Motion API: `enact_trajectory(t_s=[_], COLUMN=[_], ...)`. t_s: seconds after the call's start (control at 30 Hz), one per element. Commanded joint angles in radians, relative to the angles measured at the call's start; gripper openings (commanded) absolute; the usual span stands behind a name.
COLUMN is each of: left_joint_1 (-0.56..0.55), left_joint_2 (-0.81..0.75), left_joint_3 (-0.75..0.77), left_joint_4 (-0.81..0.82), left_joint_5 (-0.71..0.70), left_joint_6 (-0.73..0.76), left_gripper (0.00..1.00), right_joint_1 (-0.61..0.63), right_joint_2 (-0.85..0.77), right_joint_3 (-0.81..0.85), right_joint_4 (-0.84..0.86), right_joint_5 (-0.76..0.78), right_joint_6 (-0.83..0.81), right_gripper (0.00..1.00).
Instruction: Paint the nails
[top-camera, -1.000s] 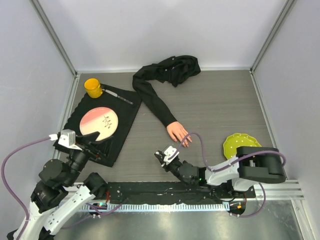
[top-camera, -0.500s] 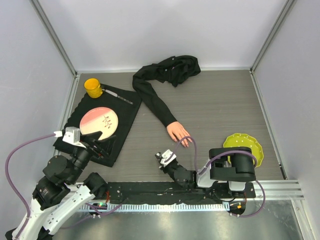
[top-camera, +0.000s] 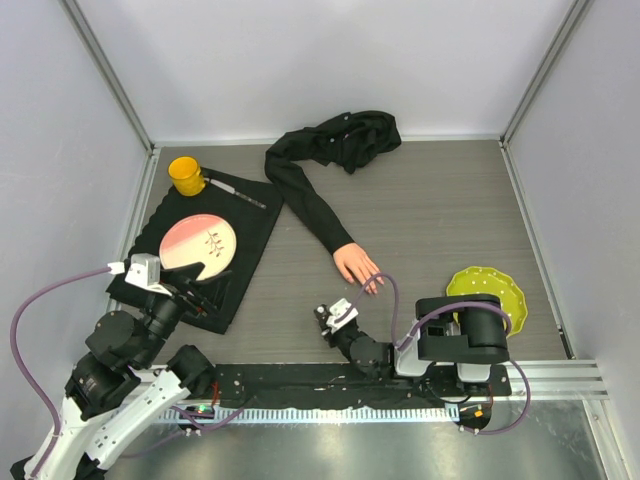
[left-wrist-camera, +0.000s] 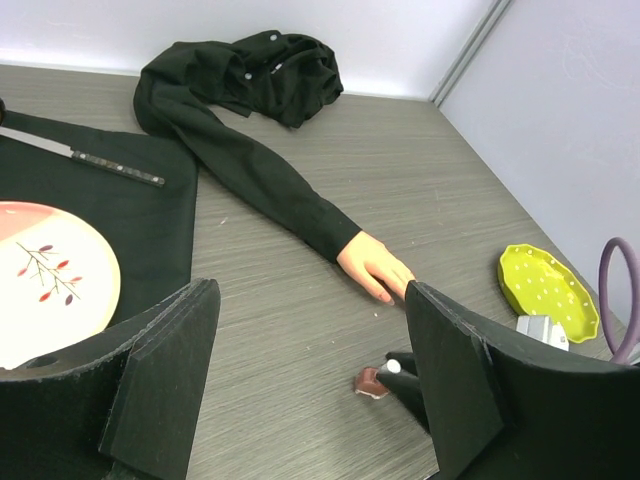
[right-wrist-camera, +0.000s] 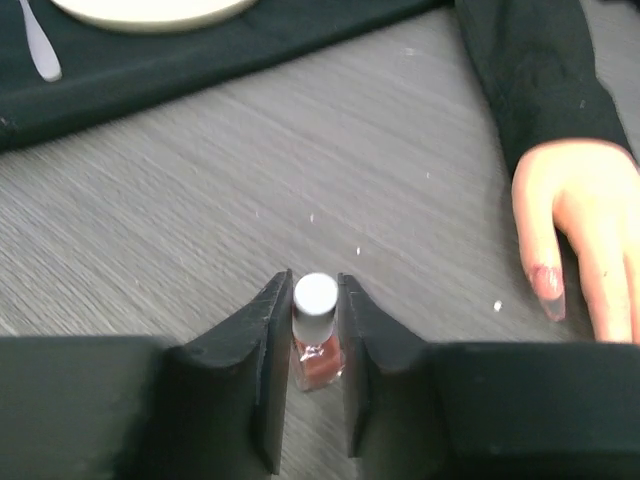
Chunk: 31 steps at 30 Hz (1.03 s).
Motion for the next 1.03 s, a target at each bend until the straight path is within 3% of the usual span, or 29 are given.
enact_trajectory(t_s=[0.0, 0.03, 0.07, 0.17, 0.3, 0.37, 0.4, 0.43, 0.5, 0.53, 0.6, 0.77, 0.8, 1.0], left_joint_1=[0.003, 0.003, 0.002, 0.002, 0.002, 0.002, 0.002, 0.002, 0.002, 0.002, 0.003, 0.002, 0.002, 0.002], left_joint_2=[0.002, 0.002, 0.002, 0.005, 0.001, 0.000, 0.002, 0.007, 0.013, 0.016, 0.033, 0.118, 0.131, 0.151], left_joint_3=[0.012, 0.012, 0.012, 0.013, 0.013, 0.013, 0.012, 0.013, 0.015, 0.015, 0.024, 0.093, 0.102, 0.180], left_joint_4=[0.021, 0.023, 0.021, 0.021, 0.020, 0.020, 0.020, 0.018, 0.015, 0.015, 0.011, -0.058, -0.071, -0.071], left_joint_5=[-0.008, -0.010, -0.011, -0.013, -0.013, -0.013, -0.013, -0.013, -0.002, 0.000, -0.002, -0.020, -0.014, 0.044], left_joint_6=[0.001, 0.003, 0.003, 0.005, 0.005, 0.006, 0.005, 0.003, -0.005, -0.006, -0.017, -0.045, -0.049, -0.058], left_gripper=[0.79, 0.79, 0.79, 0.79, 0.79, 0.79, 0.79, 0.79, 0.79, 0.80, 0.81, 0.81, 0.81, 0.88], right_joint_1=[0.005, 0.006, 0.005, 0.005, 0.005, 0.003, -0.001, -0.003, -0.005, -0.006, -0.006, -0.006, -0.006, -0.006], right_joint_2=[-0.033, -0.053, -0.074, -0.194, -0.373, -0.464, -0.487, -0.499, -0.521, -0.529, -0.582, -0.837, -0.957, -1.402], right_joint_3=[-0.018, -0.015, -0.011, 0.034, 0.150, 0.228, 0.333, 0.395, 0.569, 0.624, 0.728, 0.752, 0.738, 0.650], right_joint_4=[0.265, 0.220, 0.184, -0.026, -0.371, -0.679, -0.800, -1.081, -1.342, -1.595, -1.842, -2.023, -2.032, -1.902], right_joint_5=[0.049, 0.052, 0.057, 0.062, 0.046, 0.052, 0.063, 0.090, 0.161, 0.175, 0.178, 0.083, 0.068, 0.025], right_joint_6=[0.008, 0.009, 0.012, 0.025, 0.078, 0.152, 0.189, 0.233, 0.372, 0.432, 0.546, 0.661, 0.672, 0.554], right_gripper=[0.49, 0.51, 0.60, 0.67, 0.69, 0.70, 0.70, 0.70, 0.73, 0.77, 0.85, 0.93, 0.94, 1.00])
